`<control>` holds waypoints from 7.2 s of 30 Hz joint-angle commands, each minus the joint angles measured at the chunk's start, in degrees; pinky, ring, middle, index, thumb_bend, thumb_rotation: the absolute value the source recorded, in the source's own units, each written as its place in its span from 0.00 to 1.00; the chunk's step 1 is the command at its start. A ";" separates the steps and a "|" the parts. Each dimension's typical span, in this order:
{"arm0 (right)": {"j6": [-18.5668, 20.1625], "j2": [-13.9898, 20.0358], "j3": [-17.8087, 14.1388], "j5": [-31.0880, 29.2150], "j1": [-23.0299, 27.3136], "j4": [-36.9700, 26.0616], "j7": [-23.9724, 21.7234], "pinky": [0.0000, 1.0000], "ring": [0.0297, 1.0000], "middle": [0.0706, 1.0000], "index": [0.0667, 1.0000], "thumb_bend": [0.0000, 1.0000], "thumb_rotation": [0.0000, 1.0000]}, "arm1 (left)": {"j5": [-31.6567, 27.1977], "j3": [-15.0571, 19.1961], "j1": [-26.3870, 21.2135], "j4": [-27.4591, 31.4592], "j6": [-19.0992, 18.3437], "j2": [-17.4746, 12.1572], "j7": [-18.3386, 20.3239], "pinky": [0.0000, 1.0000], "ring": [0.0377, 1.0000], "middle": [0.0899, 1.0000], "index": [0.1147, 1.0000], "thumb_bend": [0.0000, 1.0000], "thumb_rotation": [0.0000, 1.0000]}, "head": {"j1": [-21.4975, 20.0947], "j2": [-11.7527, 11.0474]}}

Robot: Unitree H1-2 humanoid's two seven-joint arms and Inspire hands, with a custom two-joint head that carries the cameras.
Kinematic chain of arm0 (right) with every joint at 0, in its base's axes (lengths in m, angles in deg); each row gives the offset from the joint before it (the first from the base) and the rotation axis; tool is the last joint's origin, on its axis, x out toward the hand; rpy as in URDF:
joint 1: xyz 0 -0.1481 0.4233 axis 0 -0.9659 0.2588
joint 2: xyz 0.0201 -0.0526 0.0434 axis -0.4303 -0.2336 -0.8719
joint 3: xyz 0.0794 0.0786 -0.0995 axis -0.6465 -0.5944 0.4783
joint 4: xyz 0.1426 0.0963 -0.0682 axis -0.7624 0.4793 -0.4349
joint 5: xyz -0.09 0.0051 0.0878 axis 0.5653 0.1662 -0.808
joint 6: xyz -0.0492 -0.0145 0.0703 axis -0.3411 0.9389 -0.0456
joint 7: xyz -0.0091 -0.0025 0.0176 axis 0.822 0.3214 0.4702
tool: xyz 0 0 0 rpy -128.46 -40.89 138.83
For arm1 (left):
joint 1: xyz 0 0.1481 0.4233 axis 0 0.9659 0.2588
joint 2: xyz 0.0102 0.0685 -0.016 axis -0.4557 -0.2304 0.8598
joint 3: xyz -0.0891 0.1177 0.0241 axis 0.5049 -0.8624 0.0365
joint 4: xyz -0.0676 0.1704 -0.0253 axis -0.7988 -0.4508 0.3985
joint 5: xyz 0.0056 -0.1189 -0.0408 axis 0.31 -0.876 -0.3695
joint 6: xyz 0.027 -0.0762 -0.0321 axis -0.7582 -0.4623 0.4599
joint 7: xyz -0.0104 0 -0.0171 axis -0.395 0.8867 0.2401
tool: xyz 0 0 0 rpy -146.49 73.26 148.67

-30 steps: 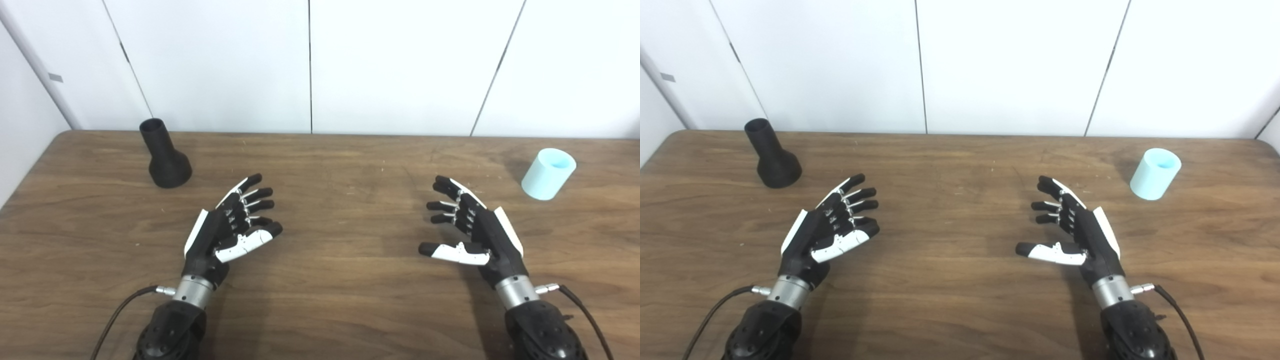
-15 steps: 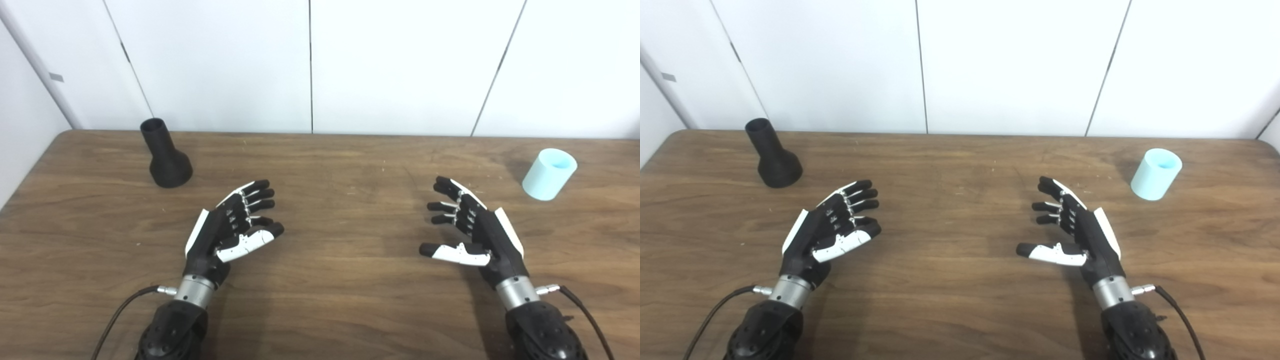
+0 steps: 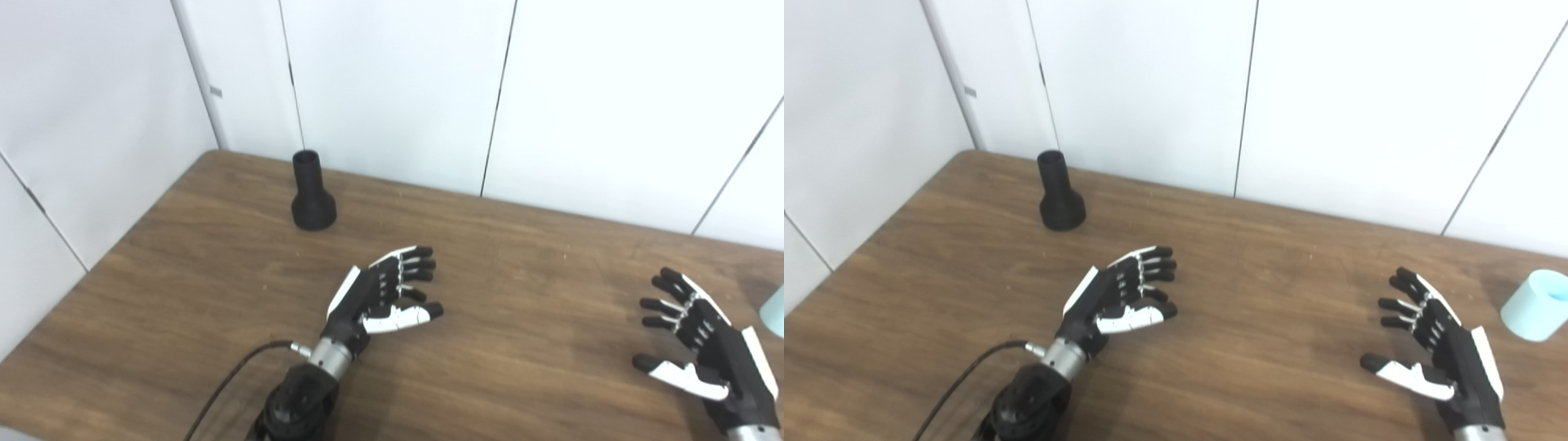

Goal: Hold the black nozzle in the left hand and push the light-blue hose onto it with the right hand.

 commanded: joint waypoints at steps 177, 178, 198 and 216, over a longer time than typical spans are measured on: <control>-2.76 0.63 -0.53 0.68 -4.59 -0.54 -1.11 0.64 0.73 0.83 0.86 0.91 0.30 | 36.56 -0.15 -28.16 -21.55 -29.53 -20.59 1.01 0.99 0.96 0.87 0.80 0.91 0.24 | -4.57 2.23; -2.81 0.58 -0.56 0.57 -4.63 -0.62 -1.14 0.64 0.73 0.82 0.86 0.91 0.31 | 36.43 -0.49 -28.19 -22.01 -29.13 -20.71 0.08 0.98 0.94 0.85 0.78 0.90 0.23 | -4.57 2.26; -1.69 0.45 -0.78 -0.34 -4.84 -2.51 -1.45 0.64 0.72 0.81 0.85 0.91 0.30 | 28.52 -0.47 -23.34 -28.41 -10.89 -17.87 -17.49 0.27 0.35 0.41 0.42 0.53 0.00 | -4.35 3.76; -0.43 -1.00 -0.56 0.69 -4.49 -4.17 -0.28 0.63 0.72 0.80 0.85 0.89 0.27 | 28.88 -10.29 -20.27 -24.21 -6.31 -19.56 -9.81 0.50 0.52 0.42 0.43 0.53 0.00 | -6.59 4.34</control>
